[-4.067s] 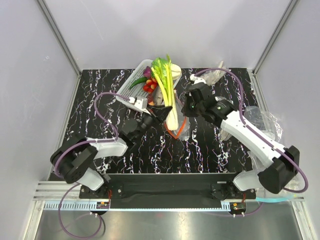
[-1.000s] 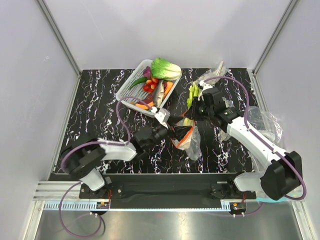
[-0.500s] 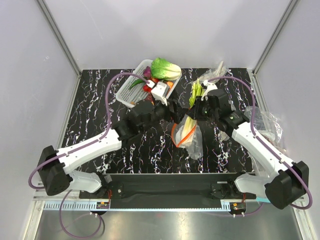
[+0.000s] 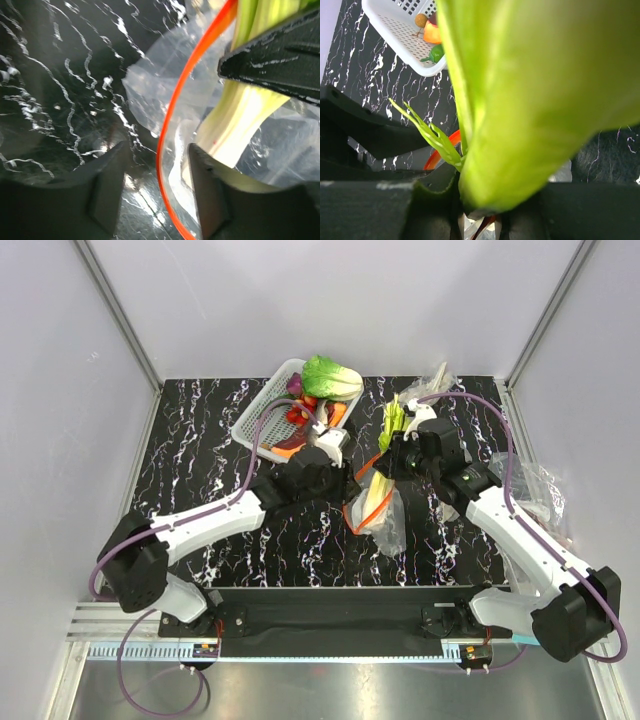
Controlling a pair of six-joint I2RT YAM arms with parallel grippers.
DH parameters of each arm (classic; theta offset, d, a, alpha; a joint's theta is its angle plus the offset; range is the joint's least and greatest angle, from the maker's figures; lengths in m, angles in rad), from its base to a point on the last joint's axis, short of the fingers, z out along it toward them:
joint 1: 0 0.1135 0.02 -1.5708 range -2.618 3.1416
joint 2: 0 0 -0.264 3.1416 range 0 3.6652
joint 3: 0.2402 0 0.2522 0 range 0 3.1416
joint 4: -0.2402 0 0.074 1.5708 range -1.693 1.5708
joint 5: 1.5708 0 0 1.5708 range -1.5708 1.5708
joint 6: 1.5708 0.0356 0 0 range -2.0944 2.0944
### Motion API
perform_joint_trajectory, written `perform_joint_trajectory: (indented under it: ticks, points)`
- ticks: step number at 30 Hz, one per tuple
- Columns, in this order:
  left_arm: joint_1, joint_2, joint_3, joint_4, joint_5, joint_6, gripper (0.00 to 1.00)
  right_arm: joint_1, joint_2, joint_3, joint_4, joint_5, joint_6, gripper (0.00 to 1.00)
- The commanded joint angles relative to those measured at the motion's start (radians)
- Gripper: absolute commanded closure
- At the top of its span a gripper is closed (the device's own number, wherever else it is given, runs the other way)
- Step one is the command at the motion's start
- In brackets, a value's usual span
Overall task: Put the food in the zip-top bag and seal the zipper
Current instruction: Adjust the zipper food storage bag at the center of the board.
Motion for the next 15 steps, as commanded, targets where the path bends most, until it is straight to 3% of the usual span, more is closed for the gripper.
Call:
perform_joint_trajectory:
  ticks: [1, 4, 5, 6, 11, 15]
  points:
    - [0.012, 0.019, 0.023, 0.054, 0.107, -0.024, 0.59, -0.003, -0.022, 0.02, 0.057, -0.028, -0.031, 0.94]
    - [0.03, 0.027, 0.034, 0.096, 0.164, -0.039, 0.81, -0.003, -0.013, 0.037, 0.042, -0.063, -0.063, 0.93]
    - [0.044, 0.027, 0.038, 0.097, 0.179, -0.041, 0.95, -0.005, -0.01, 0.043, 0.034, -0.067, -0.071, 0.92]
    - [0.053, 0.03, 0.061, 0.096, 0.196, -0.041, 1.0, -0.005, -0.004, 0.05, 0.013, -0.067, -0.079, 0.92]
    - [0.103, 0.013, 0.132, 0.03, 0.195, -0.021, 1.0, 0.011, 0.028, 0.121, -0.083, -0.113, -0.132, 0.87]
    - [0.107, 0.011, 0.147, 0.048, 0.196, -0.027, 1.0, 0.096, 0.088, 0.179, -0.175, -0.019, -0.172, 0.78]
